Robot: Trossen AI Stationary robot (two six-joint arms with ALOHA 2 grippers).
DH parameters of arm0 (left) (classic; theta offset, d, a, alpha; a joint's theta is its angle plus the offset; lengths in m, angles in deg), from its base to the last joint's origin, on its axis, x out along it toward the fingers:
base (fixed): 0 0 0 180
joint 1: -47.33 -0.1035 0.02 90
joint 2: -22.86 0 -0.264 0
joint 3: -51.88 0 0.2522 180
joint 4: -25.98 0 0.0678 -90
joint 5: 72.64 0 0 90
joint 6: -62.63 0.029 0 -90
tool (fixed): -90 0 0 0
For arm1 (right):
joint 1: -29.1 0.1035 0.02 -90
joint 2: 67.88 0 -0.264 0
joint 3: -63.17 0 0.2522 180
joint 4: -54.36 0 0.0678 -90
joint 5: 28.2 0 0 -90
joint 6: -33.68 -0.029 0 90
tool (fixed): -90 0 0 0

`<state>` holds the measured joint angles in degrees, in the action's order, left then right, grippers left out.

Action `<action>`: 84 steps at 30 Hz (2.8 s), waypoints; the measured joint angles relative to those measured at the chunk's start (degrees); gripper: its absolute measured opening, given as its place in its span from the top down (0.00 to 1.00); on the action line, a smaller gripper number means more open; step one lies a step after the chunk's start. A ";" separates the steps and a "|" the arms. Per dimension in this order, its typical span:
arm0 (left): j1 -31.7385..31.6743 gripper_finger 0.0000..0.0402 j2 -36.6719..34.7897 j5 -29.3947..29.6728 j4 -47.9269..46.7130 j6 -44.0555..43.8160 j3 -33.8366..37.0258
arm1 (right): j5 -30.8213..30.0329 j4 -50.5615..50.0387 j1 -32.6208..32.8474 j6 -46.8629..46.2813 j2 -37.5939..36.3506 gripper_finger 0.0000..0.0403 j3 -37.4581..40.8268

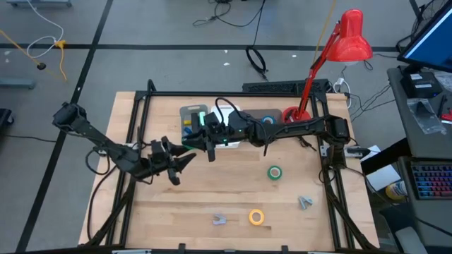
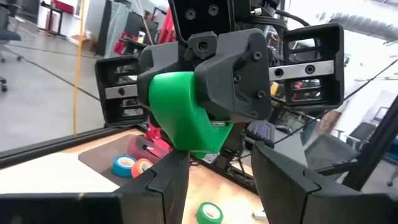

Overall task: Pick and place Stapler, Stapler remover, tape
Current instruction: Put the small green stapler into the grey bin

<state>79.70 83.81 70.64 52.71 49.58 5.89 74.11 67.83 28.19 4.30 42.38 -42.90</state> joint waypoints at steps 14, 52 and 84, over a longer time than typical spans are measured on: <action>0.42 0.57 -4.09 -1.73 -11.67 -6.50 0.00 | 1.43 -2.49 -0.22 0.20 0.13 0.85 0.00; -5.89 0.71 -8.76 -12.43 -19.25 -13.02 -0.02 | 1.33 -2.28 -0.13 0.08 0.24 0.85 0.11; -6.00 0.82 -8.72 -14.56 -19.43 -13.89 -0.02 | 7.15 -0.99 -2.51 1.22 0.11 0.56 0.07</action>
<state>73.70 75.09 56.08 33.28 35.69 5.87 81.26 66.85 25.68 5.52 42.49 -42.84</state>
